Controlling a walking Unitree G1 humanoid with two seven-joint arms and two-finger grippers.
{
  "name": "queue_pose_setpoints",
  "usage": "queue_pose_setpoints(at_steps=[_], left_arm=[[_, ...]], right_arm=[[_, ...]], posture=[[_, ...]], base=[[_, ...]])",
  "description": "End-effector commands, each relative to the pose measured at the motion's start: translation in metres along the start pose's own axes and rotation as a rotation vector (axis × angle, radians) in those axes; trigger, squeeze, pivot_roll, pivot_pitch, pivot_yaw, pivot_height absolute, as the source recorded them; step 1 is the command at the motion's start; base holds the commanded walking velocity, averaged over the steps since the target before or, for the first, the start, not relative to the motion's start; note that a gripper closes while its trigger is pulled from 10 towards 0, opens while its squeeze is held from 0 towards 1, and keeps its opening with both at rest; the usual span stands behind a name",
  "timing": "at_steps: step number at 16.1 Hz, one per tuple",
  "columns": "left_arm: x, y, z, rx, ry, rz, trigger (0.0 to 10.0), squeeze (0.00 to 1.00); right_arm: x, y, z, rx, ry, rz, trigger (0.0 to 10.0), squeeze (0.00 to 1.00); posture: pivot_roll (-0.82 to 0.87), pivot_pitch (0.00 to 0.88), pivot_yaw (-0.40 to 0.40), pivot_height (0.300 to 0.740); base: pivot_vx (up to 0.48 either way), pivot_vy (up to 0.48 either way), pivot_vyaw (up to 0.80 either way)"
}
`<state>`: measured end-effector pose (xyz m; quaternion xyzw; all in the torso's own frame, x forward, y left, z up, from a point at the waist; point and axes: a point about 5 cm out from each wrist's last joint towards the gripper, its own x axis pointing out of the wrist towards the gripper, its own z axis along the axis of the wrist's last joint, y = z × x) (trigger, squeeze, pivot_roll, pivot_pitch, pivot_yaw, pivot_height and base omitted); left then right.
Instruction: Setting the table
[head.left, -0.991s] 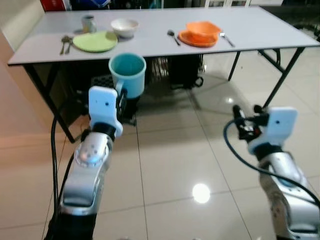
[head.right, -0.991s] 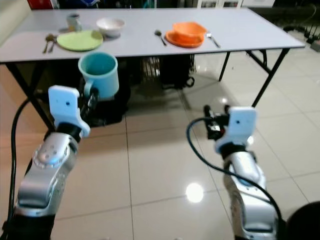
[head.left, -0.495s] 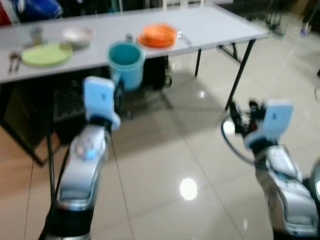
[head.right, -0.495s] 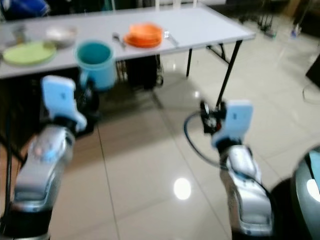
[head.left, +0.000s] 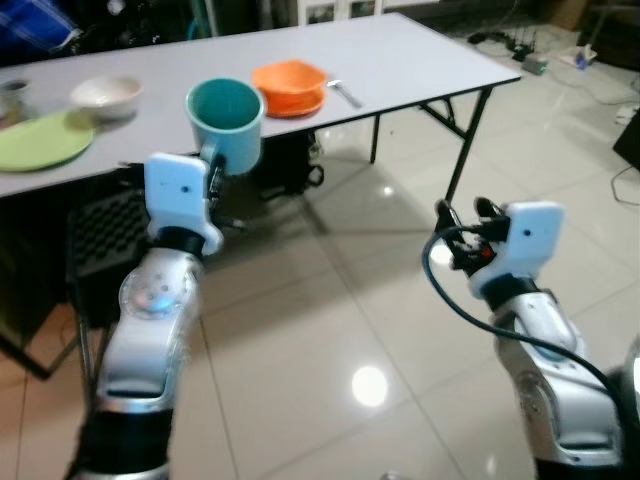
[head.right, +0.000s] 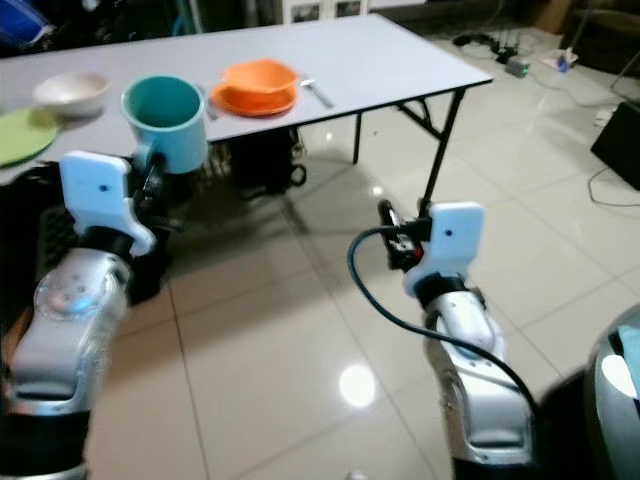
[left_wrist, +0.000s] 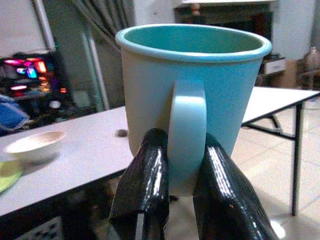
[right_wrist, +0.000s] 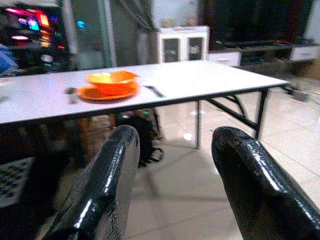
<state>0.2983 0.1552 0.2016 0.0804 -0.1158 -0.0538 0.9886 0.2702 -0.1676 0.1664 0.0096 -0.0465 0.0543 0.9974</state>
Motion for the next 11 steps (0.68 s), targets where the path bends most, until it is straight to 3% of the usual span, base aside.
queue_pose_setpoints(at_steps=[1,5,9,11], left_arm=[[0.002,0.009,0.005,0.023,-0.023,0.026,10.0,0.00],[0.001,0.016,0.009,0.030,-0.038,0.050,10.0,0.00],[0.014,0.023,0.026,0.083,-0.082,0.037,10.0,0.00],[0.016,0.019,0.025,0.072,-0.081,-0.004,10.0,0.00]], right_arm=[[0.002,0.006,0.004,0.007,-0.022,0.023,10.0,0.00],[0.003,0.006,0.004,-0.039,-0.024,0.036,10.0,0.00],[0.005,0.011,0.009,-0.042,-0.045,0.056,10.0,0.00],[0.005,0.008,0.010,-0.011,-0.053,0.030,10.0,0.00]], posture=[[0.01,0.000,0.011,0.740],[0.02,0.000,0.006,0.740],[0.02,0.004,0.005,0.740],[0.03,0.012,0.009,0.740]], base=[[0.461,0.000,0.00],[0.471,0.000,0.00],[0.480,0.000,0.67],[0.480,0.000,0.00]])
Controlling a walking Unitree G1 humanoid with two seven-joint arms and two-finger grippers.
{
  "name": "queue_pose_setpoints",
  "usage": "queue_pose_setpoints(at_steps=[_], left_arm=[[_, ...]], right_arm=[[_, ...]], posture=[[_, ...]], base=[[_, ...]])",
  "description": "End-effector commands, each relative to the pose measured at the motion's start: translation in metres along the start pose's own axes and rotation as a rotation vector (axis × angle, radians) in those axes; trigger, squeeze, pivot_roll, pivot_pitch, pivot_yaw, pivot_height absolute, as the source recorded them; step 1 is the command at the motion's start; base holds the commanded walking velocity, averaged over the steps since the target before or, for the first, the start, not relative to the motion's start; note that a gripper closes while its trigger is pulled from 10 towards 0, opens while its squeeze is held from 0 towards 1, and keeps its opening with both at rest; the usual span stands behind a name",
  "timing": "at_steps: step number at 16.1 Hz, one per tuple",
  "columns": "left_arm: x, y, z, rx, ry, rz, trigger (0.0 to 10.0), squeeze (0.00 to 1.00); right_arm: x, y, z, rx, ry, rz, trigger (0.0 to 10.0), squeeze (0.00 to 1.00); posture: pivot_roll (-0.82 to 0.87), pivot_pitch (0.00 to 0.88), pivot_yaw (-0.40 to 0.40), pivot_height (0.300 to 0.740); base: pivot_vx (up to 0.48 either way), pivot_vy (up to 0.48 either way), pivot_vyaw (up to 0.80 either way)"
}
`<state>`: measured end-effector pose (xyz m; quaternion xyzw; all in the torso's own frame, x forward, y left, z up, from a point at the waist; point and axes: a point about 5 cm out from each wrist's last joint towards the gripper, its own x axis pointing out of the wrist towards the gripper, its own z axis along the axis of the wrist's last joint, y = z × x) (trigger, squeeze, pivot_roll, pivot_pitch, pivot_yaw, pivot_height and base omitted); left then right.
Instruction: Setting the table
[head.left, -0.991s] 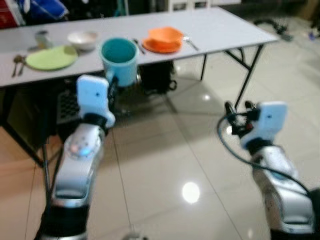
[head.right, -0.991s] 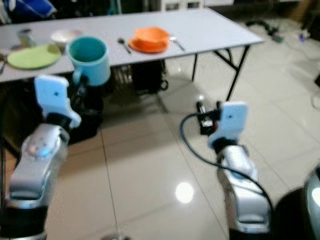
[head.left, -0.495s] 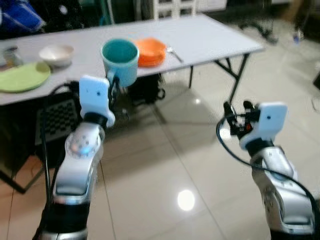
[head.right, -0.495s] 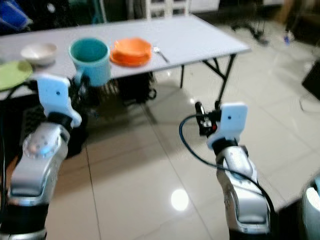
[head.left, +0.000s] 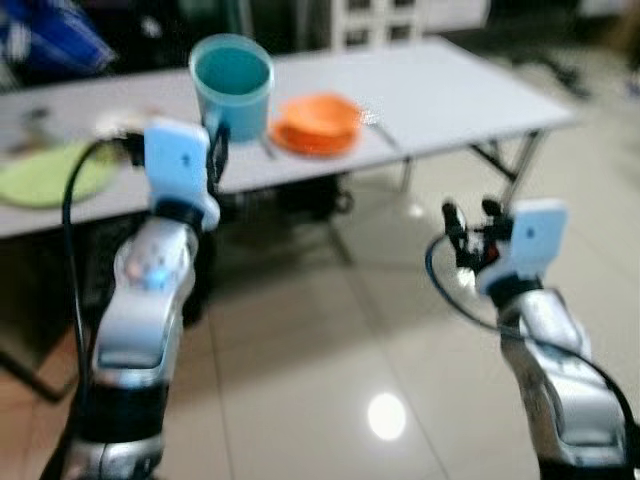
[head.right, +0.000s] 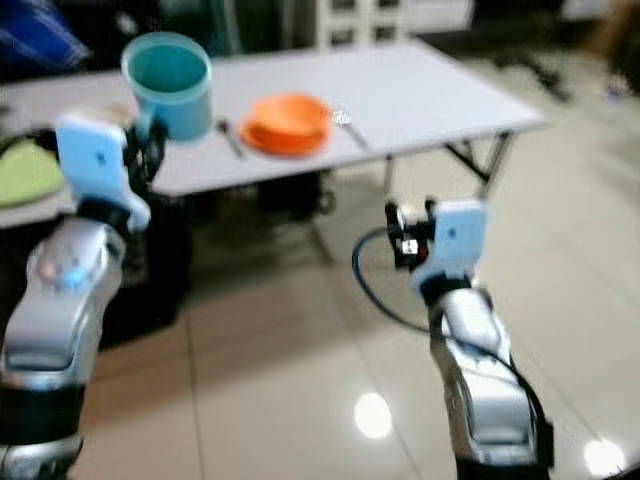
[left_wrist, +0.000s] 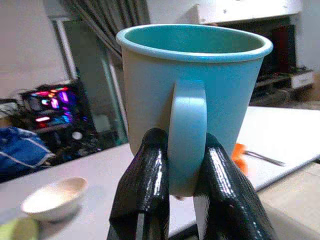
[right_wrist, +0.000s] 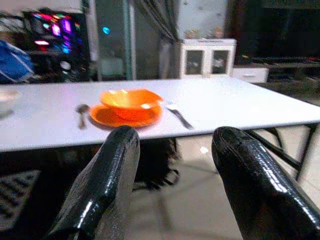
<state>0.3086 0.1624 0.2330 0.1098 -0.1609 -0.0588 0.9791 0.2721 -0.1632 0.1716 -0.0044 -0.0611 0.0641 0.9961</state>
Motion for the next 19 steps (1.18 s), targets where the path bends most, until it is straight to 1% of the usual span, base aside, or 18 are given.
queue_pose_setpoints(at_steps=[1,9,13,16,19], left_arm=[[-0.001,0.003,-0.003,0.003,0.012,0.001,10.0,0.00],[0.002,-0.003,-0.002,-0.016,0.009,-0.037,10.0,0.00],[0.006,-0.007,0.000,-0.047,-0.002,-0.050,10.0,0.00],[0.007,-0.008,0.000,-0.051,-0.001,-0.055,10.0,0.00],[0.007,-0.008,0.000,-0.055,-0.002,-0.059,10.0,0.00]], right_arm=[[0.001,0.004,0.005,0.015,-0.026,0.011,10.0,0.00],[-0.001,0.005,0.008,0.014,-0.044,0.024,10.0,0.00],[0.001,0.004,0.008,0.010,-0.044,0.010,10.0,0.00],[0.000,0.003,0.007,0.026,-0.036,0.009,10.0,0.00],[0.000,0.003,0.007,0.028,-0.036,0.008,10.0,0.00]], posture=[[0.02,0.017,0.016,0.740],[0.02,0.018,0.018,0.740],[0.02,0.016,0.019,0.740],[0.02,0.014,0.019,0.740],[0.02,0.016,0.019,0.740]], base=[[0.480,0.000,0.00],[0.480,0.000,0.00],[0.480,0.000,0.00],[0.480,0.000,0.00],[0.480,0.000,-0.80]])
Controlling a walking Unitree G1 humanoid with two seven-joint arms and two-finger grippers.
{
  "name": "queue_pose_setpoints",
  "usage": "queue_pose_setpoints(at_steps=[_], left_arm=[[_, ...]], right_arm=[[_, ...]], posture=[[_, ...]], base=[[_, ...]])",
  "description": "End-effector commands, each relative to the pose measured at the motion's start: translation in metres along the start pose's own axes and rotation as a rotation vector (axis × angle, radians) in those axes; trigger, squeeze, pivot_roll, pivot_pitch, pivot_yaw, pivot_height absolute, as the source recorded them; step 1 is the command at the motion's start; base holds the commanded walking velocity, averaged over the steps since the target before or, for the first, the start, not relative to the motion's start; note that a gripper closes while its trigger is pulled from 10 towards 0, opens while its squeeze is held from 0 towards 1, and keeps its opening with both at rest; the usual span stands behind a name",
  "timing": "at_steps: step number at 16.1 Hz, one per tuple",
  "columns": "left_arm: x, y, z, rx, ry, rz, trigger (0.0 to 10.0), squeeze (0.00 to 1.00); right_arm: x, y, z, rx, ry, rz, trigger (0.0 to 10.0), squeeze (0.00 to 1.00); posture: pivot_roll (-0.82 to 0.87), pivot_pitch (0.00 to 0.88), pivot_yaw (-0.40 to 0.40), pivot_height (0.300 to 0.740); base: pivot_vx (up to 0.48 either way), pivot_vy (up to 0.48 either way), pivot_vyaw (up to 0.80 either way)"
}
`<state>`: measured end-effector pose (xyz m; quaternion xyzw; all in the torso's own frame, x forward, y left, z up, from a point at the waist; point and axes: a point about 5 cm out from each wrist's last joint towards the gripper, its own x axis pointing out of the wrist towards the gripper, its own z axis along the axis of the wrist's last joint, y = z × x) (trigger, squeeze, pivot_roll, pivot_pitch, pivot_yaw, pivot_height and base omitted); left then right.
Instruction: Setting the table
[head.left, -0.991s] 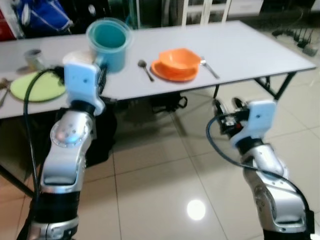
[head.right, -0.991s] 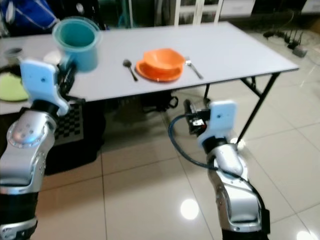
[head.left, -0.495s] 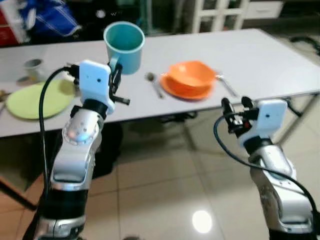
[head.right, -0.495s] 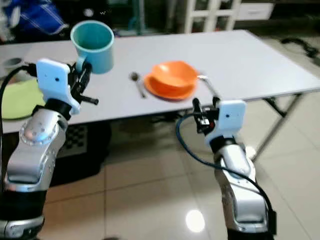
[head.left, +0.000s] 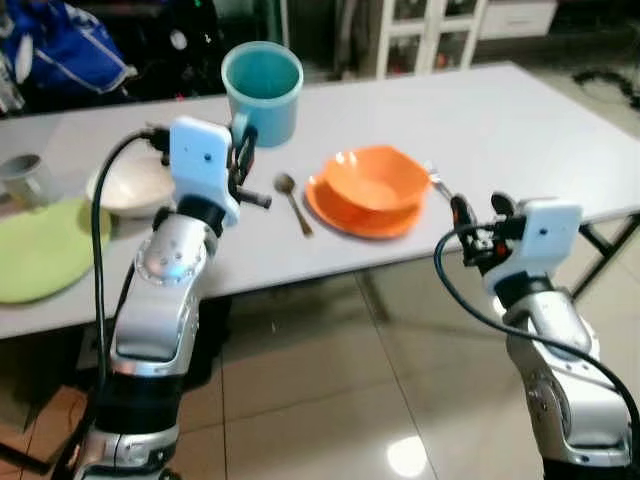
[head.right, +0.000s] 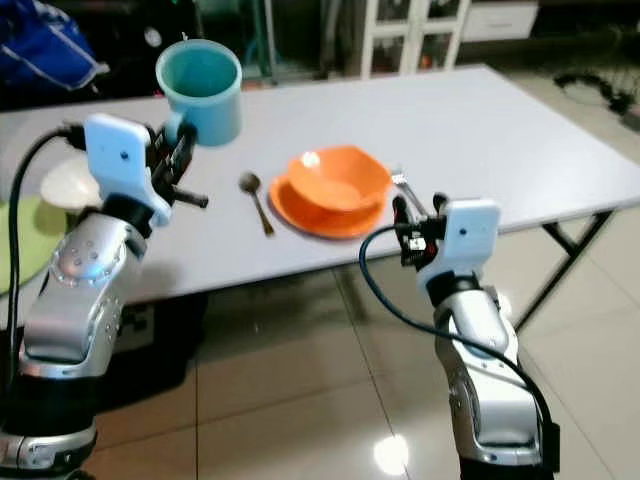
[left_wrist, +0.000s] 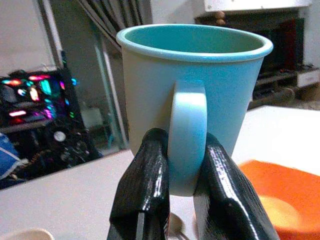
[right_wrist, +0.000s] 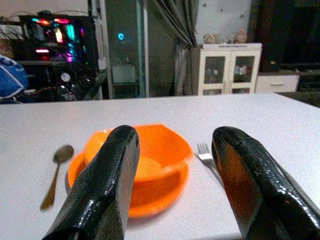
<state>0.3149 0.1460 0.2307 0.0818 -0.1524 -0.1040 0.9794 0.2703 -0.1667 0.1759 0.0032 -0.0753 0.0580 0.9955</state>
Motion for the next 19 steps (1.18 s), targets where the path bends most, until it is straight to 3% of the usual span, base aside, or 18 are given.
queue_pose_setpoints(at_steps=[1,6,10,12,15,19], left_arm=[[-0.001,0.008,0.001,0.014,-0.007,0.019,10.0,0.00],[-0.001,0.006,0.001,0.016,-0.002,0.011,10.0,0.00],[-0.003,0.011,0.000,0.024,0.005,0.031,10.0,0.00],[-0.003,0.009,-0.003,-0.028,0.026,0.019,10.0,0.00],[0.001,0.000,-0.003,-0.018,0.018,-0.068,10.0,0.00],[0.015,0.010,-0.027,0.038,0.110,-0.100,10.0,0.00]], right_arm=[[0.001,0.006,0.002,0.016,-0.008,0.019,10.0,0.00],[-0.001,0.004,0.003,0.012,-0.011,0.017,10.0,0.00],[-0.009,0.011,0.003,0.034,-0.006,0.111,10.0,0.00],[-0.011,0.009,0.006,0.039,-0.020,0.113,10.0,0.00],[-0.013,0.005,0.025,0.076,-0.112,0.115,10.0,0.00],[-0.026,0.015,0.030,0.089,-0.095,0.278,10.0,0.00]], posture=[[0.02,0.016,0.019,0.740],[0.01,0.022,0.020,0.740],[0.02,0.027,0.015,0.740],[0.02,0.028,0.018,0.740],[0.01,0.029,0.029,0.740],[0.00,0.024,0.032,0.740]], base=[[0.480,0.000,-0.80],[0.480,0.000,0.00],[0.478,0.000,0.00],[0.356,0.000,0.00],[0.000,0.000,0.00],[0.000,0.000,0.00]])
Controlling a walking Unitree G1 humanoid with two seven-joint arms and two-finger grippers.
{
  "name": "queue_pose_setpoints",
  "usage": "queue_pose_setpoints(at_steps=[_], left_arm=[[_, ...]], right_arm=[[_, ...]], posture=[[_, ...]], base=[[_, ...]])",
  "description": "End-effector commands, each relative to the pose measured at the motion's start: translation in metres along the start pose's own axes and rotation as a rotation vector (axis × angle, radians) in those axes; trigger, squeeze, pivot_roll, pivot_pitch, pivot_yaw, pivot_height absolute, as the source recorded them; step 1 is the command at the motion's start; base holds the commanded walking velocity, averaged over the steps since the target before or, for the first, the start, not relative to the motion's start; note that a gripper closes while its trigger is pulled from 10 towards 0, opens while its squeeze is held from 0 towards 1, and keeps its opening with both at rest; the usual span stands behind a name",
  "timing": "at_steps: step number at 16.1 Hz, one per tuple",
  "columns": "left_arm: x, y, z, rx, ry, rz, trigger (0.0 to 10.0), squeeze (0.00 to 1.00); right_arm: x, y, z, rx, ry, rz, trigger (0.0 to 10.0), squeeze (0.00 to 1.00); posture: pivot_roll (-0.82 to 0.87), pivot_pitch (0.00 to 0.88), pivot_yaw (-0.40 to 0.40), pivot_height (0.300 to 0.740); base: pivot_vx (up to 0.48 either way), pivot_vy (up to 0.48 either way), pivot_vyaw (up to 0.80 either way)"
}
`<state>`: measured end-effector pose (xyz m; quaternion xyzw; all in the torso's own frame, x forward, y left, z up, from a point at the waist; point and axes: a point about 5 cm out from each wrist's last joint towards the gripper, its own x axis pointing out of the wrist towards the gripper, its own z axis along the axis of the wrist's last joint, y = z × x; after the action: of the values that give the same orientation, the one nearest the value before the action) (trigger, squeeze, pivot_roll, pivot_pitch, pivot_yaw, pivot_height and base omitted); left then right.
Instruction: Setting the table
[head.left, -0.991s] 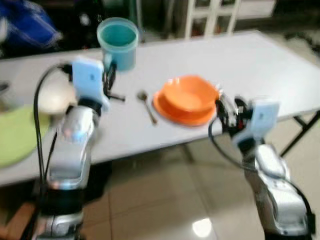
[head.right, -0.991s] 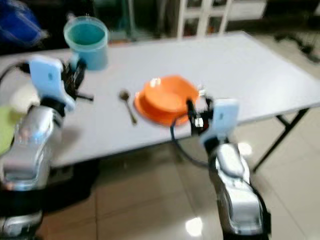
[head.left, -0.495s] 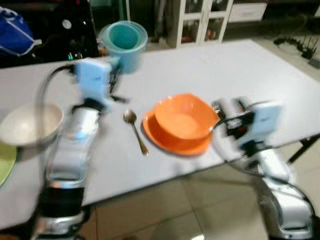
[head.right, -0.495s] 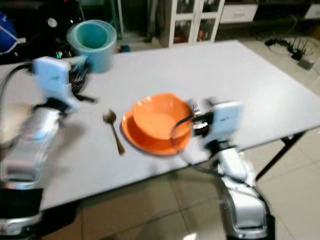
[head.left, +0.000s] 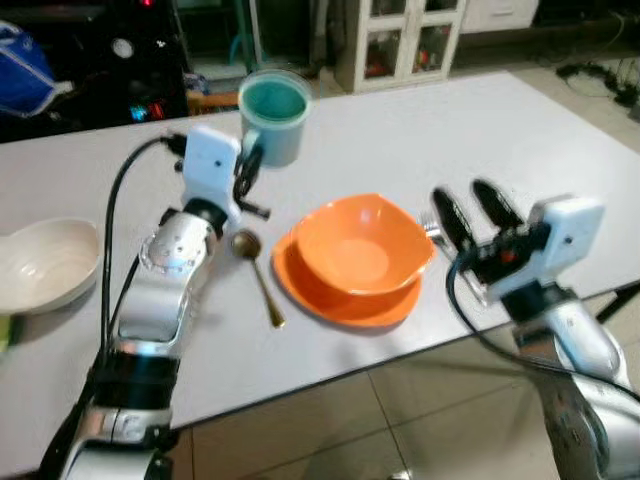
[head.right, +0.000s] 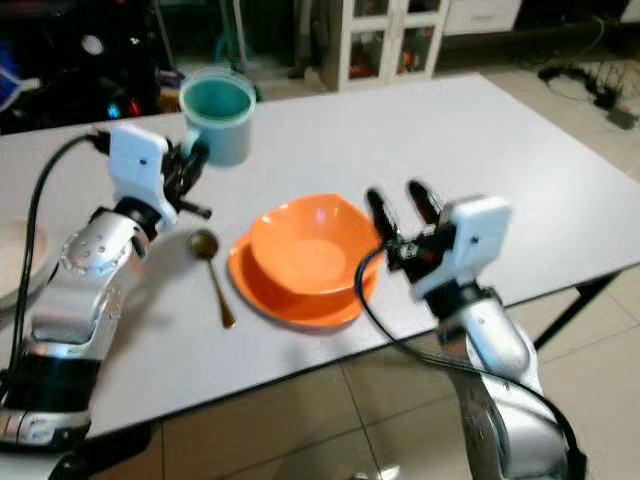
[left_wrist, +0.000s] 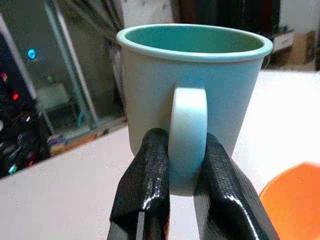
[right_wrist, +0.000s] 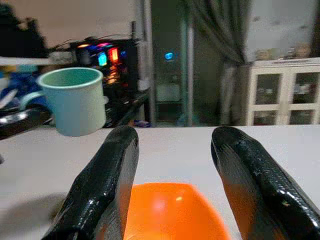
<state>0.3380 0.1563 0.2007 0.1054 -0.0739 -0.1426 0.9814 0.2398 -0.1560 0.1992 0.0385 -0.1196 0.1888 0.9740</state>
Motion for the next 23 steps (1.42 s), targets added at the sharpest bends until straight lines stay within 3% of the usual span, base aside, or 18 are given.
queue_pose_setpoints(at_steps=[1,3,5,8,11,14,19,23], left_arm=[[0.011,0.007,0.009,0.000,-0.049,-0.026,10.0,0.00],[0.021,0.010,0.011,-0.039,-0.060,-0.071,10.0,0.00],[0.037,0.010,0.004,-0.107,-0.057,-0.115,10.0,0.00],[0.047,0.012,-0.016,-0.122,0.019,-0.125,10.0,0.00],[0.047,0.016,-0.030,-0.148,0.052,-0.124,10.0,0.00],[0.048,0.011,-0.036,-0.186,0.041,-0.142,10.0,0.00],[0.046,0.011,-0.049,-0.120,0.118,-0.134,10.0,0.00],[0.042,0.011,-0.058,-0.116,0.167,-0.108,10.0,0.00]], right_arm=[[-0.004,0.002,0.001,0.007,0.021,0.036,10.0,0.00],[-0.007,0.003,0.000,-0.001,0.039,0.044,10.0,0.00],[-0.007,0.014,0.003,0.002,0.053,0.107,10.0,0.00],[-0.016,0.031,0.006,0.007,0.123,0.268,10.0,0.00],[-0.022,0.030,-0.002,-0.104,0.308,0.281,10.0,0.00],[-0.024,0.029,0.004,-0.109,0.347,0.265,10.0,0.00],[-0.028,0.032,0.011,-0.123,0.388,0.281,10.0,0.00],[-0.029,0.035,0.014,-0.113,0.410,0.297,10.0,0.00]], posture=[[-0.01,0.024,0.037,0.740],[-0.01,0.026,0.046,0.740],[-0.03,0.033,0.057,0.740],[-0.08,0.061,0.077,0.740],[-0.13,0.088,0.086,0.740],[-0.16,0.117,0.084,0.740],[-0.18,0.164,0.077,0.740],[-0.19,0.185,0.071,0.740]], base=[[0.000,0.000,0.00],[0.000,0.000,0.00],[0.000,0.000,0.00],[0.000,0.000,0.00],[0.000,0.000,0.00],[0.000,0.000,0.00],[0.000,0.000,0.00],[0.000,0.000,0.00]])
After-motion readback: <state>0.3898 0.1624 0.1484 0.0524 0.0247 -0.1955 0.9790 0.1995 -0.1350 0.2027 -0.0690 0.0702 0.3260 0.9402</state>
